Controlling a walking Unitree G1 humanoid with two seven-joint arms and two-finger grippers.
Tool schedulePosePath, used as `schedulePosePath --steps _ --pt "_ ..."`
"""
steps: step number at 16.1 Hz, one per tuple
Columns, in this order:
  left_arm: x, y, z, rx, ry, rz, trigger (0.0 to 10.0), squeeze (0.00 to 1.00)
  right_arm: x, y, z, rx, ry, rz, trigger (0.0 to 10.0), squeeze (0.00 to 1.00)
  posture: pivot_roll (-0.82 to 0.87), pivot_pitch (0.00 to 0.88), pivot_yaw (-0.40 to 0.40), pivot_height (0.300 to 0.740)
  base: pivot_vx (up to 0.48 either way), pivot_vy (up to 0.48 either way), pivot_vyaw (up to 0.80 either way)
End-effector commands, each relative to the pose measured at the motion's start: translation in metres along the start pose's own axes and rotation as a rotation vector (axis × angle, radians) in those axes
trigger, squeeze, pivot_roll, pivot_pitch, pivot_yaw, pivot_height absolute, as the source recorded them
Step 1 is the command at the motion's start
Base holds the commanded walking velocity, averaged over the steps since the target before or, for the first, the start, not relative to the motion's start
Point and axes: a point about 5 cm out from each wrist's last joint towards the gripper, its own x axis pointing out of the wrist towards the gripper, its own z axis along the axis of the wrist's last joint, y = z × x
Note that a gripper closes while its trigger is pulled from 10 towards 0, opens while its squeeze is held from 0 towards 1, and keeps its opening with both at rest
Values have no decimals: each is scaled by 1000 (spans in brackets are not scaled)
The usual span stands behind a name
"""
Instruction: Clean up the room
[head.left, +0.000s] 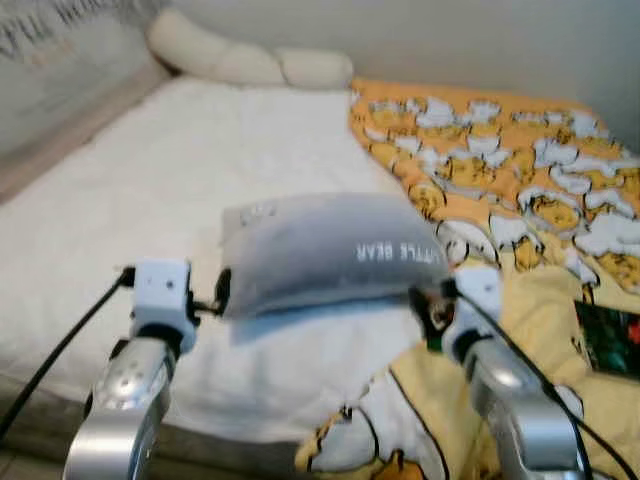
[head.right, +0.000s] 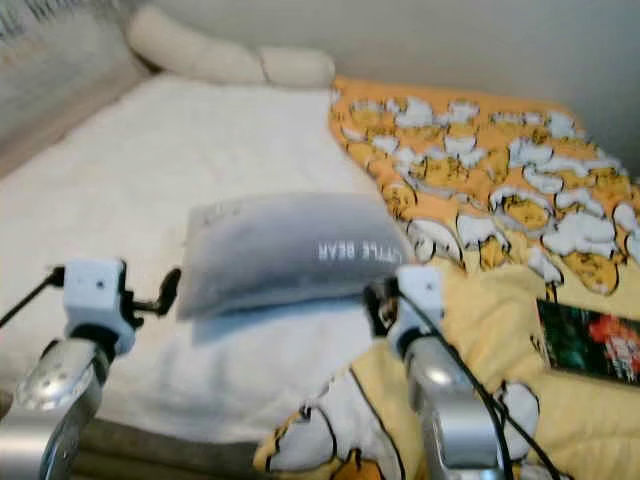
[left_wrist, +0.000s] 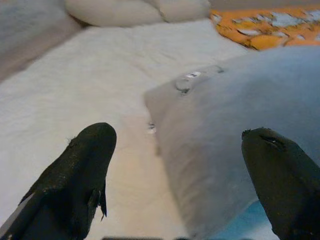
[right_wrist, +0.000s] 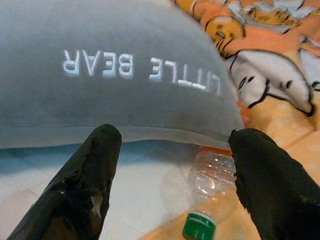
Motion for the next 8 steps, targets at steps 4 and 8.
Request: schedulePosePath --steps 4,8 --pt "-6 -24 1 46 17 -214 10000 1000 3 -21 -10 -22 138 -78 10000 1000 -36 0 -27 740 0 0 0" --pt "-1 -35 4 96 69 -488 10000 1000 25 -28 -21 -85 304 -102 10000 1000 -27 0 -29 740 0 0 0"
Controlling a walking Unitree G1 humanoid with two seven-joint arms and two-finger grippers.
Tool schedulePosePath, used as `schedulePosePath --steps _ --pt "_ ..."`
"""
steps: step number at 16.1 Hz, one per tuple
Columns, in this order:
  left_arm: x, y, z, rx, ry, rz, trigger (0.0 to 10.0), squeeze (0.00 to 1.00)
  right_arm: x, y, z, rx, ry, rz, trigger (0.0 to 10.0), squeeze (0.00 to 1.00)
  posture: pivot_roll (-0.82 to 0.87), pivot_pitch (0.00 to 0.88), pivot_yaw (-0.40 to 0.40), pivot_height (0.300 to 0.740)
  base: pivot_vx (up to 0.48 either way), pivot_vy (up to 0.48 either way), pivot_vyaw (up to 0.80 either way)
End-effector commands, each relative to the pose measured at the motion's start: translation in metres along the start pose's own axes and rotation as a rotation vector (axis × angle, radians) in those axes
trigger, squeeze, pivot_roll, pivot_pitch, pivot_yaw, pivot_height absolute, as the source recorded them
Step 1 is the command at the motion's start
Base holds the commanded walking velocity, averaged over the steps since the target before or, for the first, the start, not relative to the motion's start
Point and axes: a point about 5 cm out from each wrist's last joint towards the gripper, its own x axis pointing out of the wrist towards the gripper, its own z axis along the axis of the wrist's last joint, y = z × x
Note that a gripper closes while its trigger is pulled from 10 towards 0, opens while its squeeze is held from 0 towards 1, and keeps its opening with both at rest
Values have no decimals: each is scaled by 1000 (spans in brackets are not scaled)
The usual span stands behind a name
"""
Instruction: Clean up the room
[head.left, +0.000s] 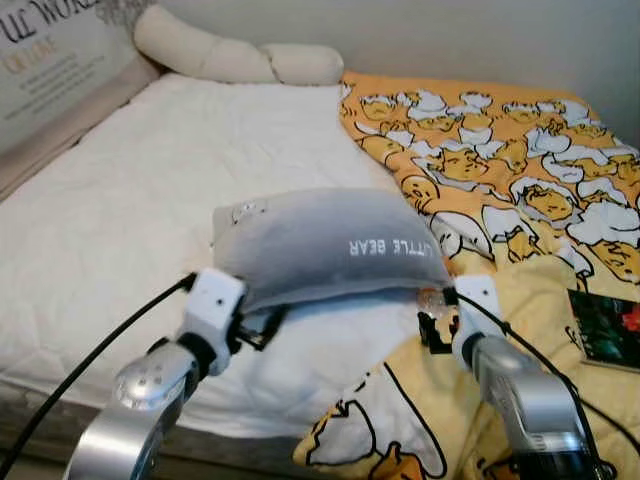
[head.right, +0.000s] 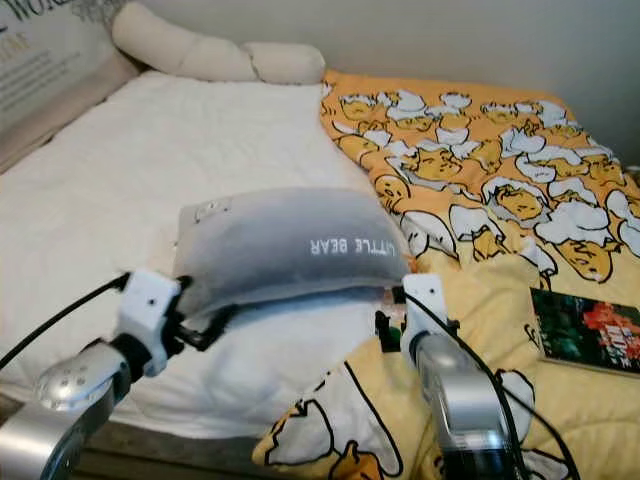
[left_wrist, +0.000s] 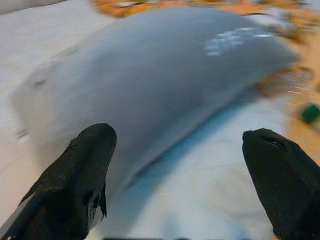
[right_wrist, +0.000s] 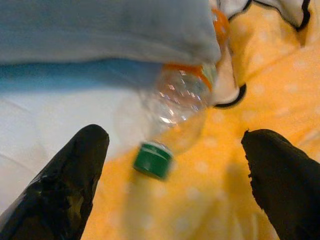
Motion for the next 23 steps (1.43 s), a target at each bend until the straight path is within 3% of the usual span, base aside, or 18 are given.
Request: schedulePosePath --steps 1,3,5,6,7,10,16,19,23 --pt "4 -3 4 19 6 -81 10000 1000 8 -6 1 -23 32 -34 10000 1000 -28 0 -28 740 0 0 0" --pt "8 -1 9 56 15 -155 10000 1000 23 -7 7 -40 60 -47 10000 1000 -28 0 -17 740 0 0 0" --pt "11 3 16 107 21 -226 10000 1000 44 -6 14 0 86 -38 10000 1000 -23 0 -6 740 0 0 0" --pt "11 4 18 118 25 -249 10000 1000 49 -5 15 22 97 -20 10000 882 -20 0 1 740 0 0 0" --pt "11 5 19 118 26 -269 10000 1000 54 -1 18 90 84 7 10000 0 -20 0 8 740 0 0 0" --pt "8 1 22 118 30 -316 10000 1000 61 12 31 185 27 107 10000 0 7 10 22 740 0 0 0" --pt "2 -1 23 113 36 -333 10000 1000 63 23 57 162 -95 198 10000 0 38 33 6 740 0 0 0" --pt "0 -3 21 109 46 -324 10000 1000 66 18 47 119 -34 109 10000 0 58 55 -7 740 0 0 0" --pt "-6 -6 20 101 60 -337 10000 1000 66 14 50 143 -50 47 10000 0 74 82 -16 740 0 0 0"
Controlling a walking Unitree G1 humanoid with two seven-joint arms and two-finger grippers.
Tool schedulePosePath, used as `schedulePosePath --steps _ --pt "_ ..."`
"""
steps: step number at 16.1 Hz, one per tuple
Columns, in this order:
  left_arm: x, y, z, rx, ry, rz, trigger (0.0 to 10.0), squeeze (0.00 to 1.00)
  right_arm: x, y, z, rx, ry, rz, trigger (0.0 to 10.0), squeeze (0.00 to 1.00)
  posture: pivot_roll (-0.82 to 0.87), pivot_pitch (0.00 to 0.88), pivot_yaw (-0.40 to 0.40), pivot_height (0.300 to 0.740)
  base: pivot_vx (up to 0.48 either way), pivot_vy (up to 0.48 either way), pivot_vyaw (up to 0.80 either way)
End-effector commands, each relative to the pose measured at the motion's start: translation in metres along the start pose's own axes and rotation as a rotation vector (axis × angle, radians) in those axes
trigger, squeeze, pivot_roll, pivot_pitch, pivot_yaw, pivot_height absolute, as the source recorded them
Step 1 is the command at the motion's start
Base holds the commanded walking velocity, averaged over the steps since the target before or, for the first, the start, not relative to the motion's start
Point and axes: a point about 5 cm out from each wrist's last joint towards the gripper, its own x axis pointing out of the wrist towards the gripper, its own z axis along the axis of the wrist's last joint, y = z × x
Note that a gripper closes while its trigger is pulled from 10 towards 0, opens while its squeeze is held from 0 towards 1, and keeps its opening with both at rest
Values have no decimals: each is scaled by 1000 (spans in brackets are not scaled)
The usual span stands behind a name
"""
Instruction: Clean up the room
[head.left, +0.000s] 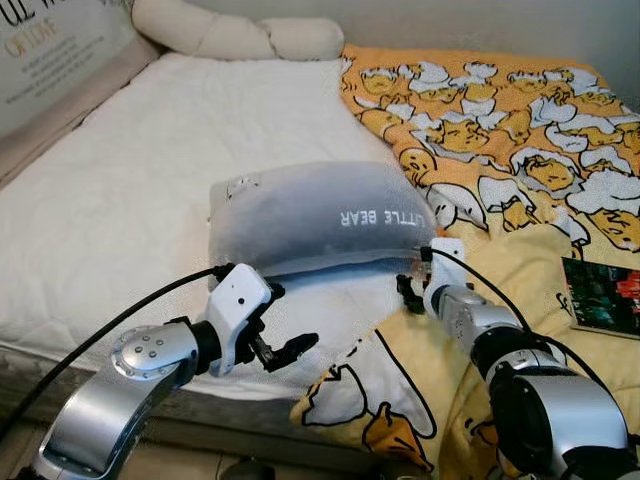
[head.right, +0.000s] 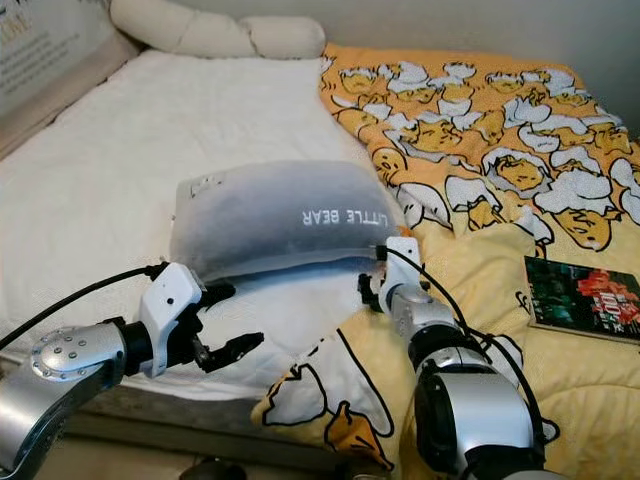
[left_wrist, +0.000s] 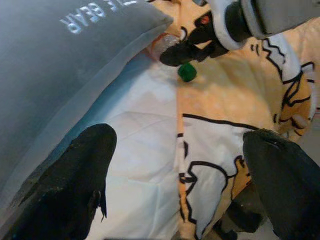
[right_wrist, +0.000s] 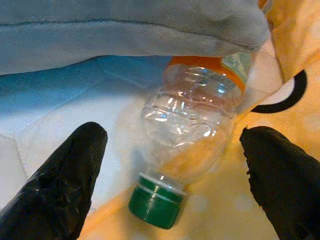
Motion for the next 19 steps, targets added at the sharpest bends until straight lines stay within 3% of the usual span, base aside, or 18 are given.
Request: schedulePosePath --steps 1,2,3,5,6,7,12,17,18,19 --pt "-3 1 1 6 8 11 10000 1000 0 0 8 5 -26 -10 10000 0 75 84 -16 740 0 0 0" --pt "-3 0 1 8 10 10 10000 1000 0 -1 8 8 -25 -26 10000 467 82 94 -15 740 0 0 0" --pt "-3 0 3 7 9 12 10000 1000 0 0 7 41 -23 -19 10000 1000 90 103 -13 740 0 0 0" --pt "-5 -1 5 10 8 3 10000 1000 0 -1 8 56 -31 -30 10000 1000 118 134 -9 740 0 0 0" --pt "-7 -2 6 13 10 -3 10000 1000 0 -2 8 64 -33 -34 10000 580 135 150 -5 740 0 0 0" --pt "-9 -3 8 16 7 -4 10000 1000 0 -2 10 62 -40 -31 10000 0 150 166 -2 740 0 0 0" --pt "-16 0 15 10 -21 29 10000 1000 -1 -6 18 56 -56 -94 10000 0 169 199 -10 740 0 0 0" --pt "-20 -3 15 3 -18 27 10000 1000 -1 -1 19 178 -55 -74 10000 0 193 201 -16 740 0 0 0" --pt "-22 -4 14 0 -16 24 10000 1000 0 -1 18 193 -57 -69 9608 0 196 203 -17 740 0 0 0" --pt "-22 -5 14 -2 -13 22 10000 1000 0 0 18 208 -56 -66 1882 0 197 204 -18 740 0 0 0"
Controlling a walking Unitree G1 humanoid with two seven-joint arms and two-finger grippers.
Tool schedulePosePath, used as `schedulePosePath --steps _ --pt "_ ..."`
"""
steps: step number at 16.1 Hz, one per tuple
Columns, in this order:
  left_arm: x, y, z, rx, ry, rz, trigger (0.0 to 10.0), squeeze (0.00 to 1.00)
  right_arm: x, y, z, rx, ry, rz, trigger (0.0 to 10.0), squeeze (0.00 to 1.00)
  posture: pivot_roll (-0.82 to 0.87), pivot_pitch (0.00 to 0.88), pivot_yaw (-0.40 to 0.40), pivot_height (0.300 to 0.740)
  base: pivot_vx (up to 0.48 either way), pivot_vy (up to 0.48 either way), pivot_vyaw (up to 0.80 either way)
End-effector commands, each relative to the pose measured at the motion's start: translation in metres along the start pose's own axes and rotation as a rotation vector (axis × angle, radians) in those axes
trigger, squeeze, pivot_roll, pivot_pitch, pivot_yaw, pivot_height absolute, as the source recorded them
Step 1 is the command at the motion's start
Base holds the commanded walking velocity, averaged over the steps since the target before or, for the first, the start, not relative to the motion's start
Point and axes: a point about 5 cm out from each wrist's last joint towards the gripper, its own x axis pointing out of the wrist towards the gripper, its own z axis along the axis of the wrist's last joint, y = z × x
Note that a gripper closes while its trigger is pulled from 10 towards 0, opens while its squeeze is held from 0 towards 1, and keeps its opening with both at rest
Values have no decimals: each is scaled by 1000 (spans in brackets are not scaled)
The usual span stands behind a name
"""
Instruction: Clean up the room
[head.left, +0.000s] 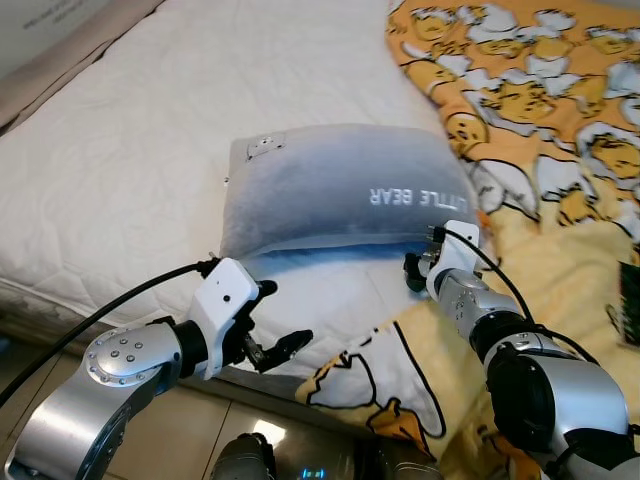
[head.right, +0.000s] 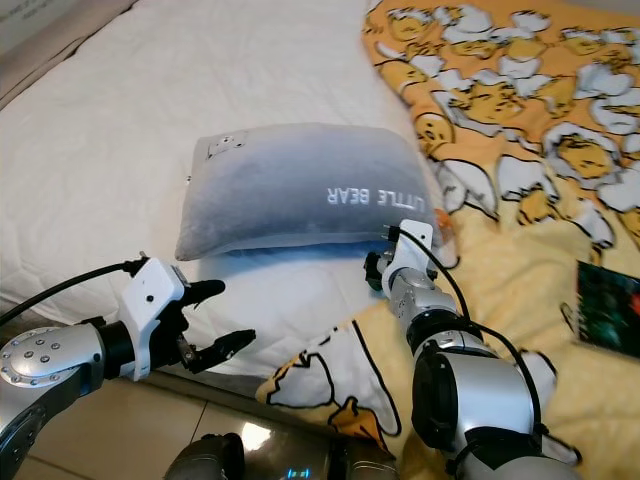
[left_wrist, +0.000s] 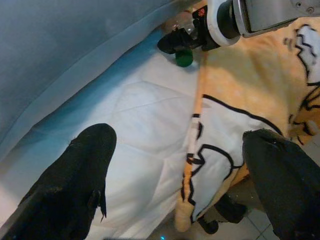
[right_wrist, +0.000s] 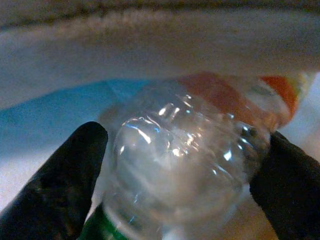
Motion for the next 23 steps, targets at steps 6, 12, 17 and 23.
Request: schedulePosePath --steps 6,12,17,23 --pt "-2 -6 2 -8 -10 -8 10000 1000 0 0 0 47 0 6 0 0 188 201 -24 740 0 0 0" --pt "4 -9 3 -17 -26 -10 10000 1000 0 5 -5 102 3 17 0 0 174 169 -16 740 0 0 0" --pt "7 -13 -6 -81 -26 28 10000 1000 0 8 -2 148 -18 29 0 0 102 82 -16 740 0 0 0" --pt "6 -6 -10 -84 -125 299 10000 1000 -13 2 -10 201 -43 83 0 0 -3 0 0 740 0 0 0"
